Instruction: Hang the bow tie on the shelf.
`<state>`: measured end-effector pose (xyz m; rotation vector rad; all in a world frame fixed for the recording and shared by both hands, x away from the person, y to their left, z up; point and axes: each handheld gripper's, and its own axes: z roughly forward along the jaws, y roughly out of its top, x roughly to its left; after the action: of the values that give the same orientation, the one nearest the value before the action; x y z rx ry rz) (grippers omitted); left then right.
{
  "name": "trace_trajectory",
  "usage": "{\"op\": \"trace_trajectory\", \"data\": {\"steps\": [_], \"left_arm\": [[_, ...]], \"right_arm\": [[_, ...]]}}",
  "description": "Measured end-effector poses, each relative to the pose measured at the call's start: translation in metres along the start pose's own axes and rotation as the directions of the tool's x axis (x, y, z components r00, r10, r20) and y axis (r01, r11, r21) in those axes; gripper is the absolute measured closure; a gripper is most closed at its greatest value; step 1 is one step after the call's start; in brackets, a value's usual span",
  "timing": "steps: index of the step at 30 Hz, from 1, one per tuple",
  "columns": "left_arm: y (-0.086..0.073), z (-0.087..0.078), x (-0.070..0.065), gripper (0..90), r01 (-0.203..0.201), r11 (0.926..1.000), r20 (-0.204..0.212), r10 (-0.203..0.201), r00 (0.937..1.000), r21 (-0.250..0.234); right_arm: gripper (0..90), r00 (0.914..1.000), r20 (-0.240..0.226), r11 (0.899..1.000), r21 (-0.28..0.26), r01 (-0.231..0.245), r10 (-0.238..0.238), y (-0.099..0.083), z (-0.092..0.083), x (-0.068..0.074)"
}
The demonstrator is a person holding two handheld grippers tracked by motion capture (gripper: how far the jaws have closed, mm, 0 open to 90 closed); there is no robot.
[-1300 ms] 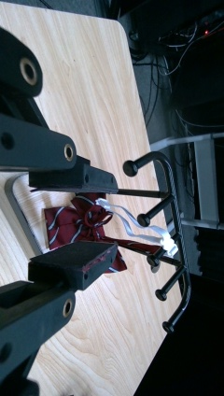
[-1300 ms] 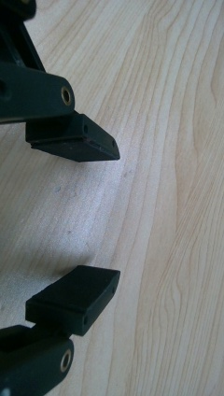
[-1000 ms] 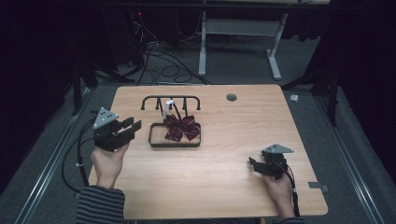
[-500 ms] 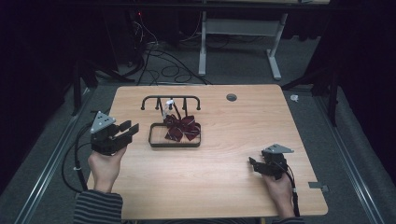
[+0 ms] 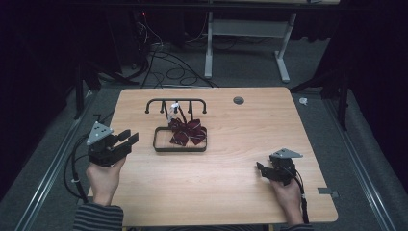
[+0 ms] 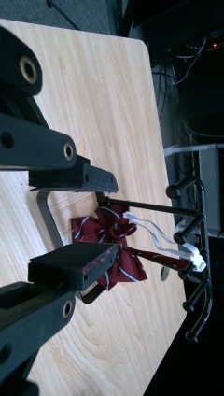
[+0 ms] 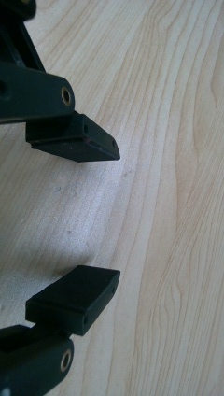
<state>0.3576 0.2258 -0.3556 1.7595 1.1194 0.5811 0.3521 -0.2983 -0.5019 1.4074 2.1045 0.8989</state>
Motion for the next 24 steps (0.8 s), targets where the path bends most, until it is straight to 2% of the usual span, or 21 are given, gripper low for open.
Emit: {"op": "trace_trajectory", "data": {"steps": [5,16,24], "left_arm": [[-0.005,-0.002,0.002,63.7,0.009,0.9999,0.000,-0.009,1.0000,0.005],[-0.024,-0.006,0.008,63.5,0.057,0.9984,-0.001,-0.057,0.9984,-0.001],[-0.046,-0.011,0.010,62.9,0.088,0.9959,-0.014,-0.087,0.9961,0.021]], "right_arm": [[37.7,1.0000,0.000,1.000,0.000,-0.001,0.001,0.000,0.000,0.000],[37.7,1.0000,0.001,1.000,0.000,0.001,-0.001,0.000,0.000,0.000],[37.7,1.0000,0.001,1.000,0.000,0.002,-0.002,0.000,0.000,0.000]]}}
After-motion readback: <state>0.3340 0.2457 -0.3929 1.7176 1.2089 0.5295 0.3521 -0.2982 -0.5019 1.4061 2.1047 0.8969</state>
